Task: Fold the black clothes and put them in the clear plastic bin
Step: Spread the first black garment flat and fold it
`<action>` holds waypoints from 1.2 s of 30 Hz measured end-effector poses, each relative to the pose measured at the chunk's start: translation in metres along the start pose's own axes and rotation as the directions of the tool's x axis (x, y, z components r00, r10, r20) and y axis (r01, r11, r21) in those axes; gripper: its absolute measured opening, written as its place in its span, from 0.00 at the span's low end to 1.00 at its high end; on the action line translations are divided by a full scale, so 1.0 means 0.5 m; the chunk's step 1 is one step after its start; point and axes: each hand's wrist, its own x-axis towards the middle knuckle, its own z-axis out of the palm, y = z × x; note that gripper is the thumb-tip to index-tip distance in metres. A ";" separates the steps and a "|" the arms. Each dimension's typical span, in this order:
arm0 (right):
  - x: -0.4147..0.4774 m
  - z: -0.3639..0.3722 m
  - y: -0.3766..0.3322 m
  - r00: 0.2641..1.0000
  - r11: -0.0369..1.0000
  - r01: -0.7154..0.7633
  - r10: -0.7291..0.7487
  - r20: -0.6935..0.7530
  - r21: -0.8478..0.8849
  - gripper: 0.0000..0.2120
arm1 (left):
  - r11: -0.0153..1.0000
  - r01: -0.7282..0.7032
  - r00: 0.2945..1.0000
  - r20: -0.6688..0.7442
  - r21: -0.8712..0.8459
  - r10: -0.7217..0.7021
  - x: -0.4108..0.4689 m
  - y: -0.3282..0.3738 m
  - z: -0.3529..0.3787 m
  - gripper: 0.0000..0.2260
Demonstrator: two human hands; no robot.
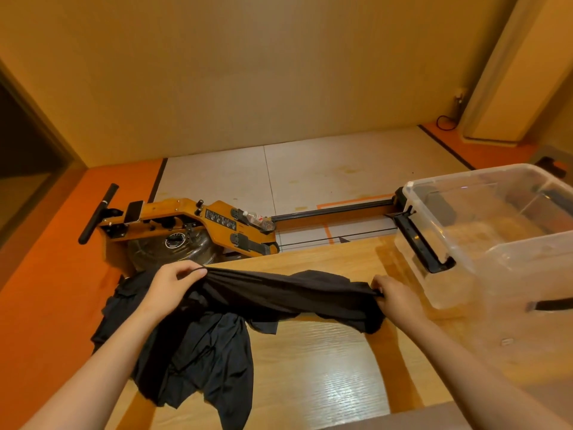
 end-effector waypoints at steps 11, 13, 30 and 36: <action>0.111 -0.205 -0.071 0.962 0.898 0.142 -0.026 -0.273 0.416 0.07 | 0.995 -0.027 0.953 -0.297 0.094 0.054 0.093 0.064 -0.078 0.07; 0.130 -0.270 -0.098 0.938 0.892 0.182 -0.031 -0.345 0.414 0.06 | 0.992 -0.066 0.931 -0.352 0.105 0.099 0.118 0.102 -0.106 0.07; 0.115 -0.386 -0.129 0.856 0.850 0.351 -0.121 -0.503 0.393 0.08 | 0.961 -0.267 0.904 -0.365 -0.073 0.223 0.073 0.244 -0.167 0.06; 0.031 -0.137 -0.044 0.974 0.959 0.135 -0.081 -0.214 0.250 0.06 | 0.992 -0.112 0.994 0.017 0.060 0.111 -0.030 0.088 -0.004 0.06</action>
